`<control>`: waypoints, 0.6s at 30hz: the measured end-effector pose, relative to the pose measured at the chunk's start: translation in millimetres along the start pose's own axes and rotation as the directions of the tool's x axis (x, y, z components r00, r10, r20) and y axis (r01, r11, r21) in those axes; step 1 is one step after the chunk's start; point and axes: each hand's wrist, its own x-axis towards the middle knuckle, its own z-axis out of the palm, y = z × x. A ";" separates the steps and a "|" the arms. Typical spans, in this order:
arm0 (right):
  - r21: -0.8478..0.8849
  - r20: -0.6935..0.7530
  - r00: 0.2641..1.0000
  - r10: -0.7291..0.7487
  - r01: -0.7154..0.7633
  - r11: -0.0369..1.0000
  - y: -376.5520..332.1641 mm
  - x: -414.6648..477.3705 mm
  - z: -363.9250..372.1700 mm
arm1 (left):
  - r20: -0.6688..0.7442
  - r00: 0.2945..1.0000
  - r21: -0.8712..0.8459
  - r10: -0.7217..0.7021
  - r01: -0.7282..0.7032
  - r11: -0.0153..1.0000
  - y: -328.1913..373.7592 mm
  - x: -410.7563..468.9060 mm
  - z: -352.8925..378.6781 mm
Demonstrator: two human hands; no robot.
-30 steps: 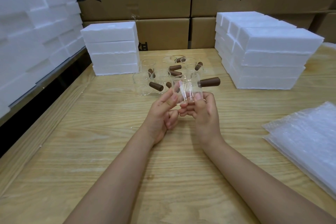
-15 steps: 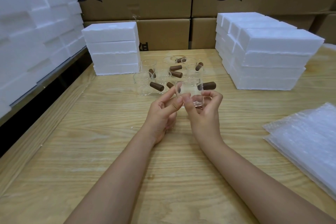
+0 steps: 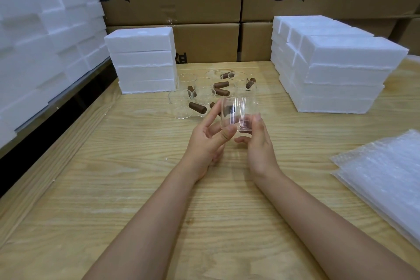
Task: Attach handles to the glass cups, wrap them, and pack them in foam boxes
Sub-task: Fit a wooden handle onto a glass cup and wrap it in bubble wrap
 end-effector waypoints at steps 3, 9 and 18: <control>-0.045 0.000 1.000 0.025 -0.025 0.999 1.3 1.9 -0.7 | -0.040 0.998 0.006 0.044 -0.044 0.999 2.2 -0.6 4.0; 0.041 -0.004 0.998 -0.069 0.069 0.997 -2.9 -0.2 -1.6 | -0.121 0.991 0.065 0.065 -0.057 0.996 3.7 -2.1 6.5; 0.250 0.068 0.993 0.100 -0.114 0.961 -5.0 2.7 -2.4 | -0.178 0.972 0.253 0.156 -0.108 0.961 -2.4 1.5 3.9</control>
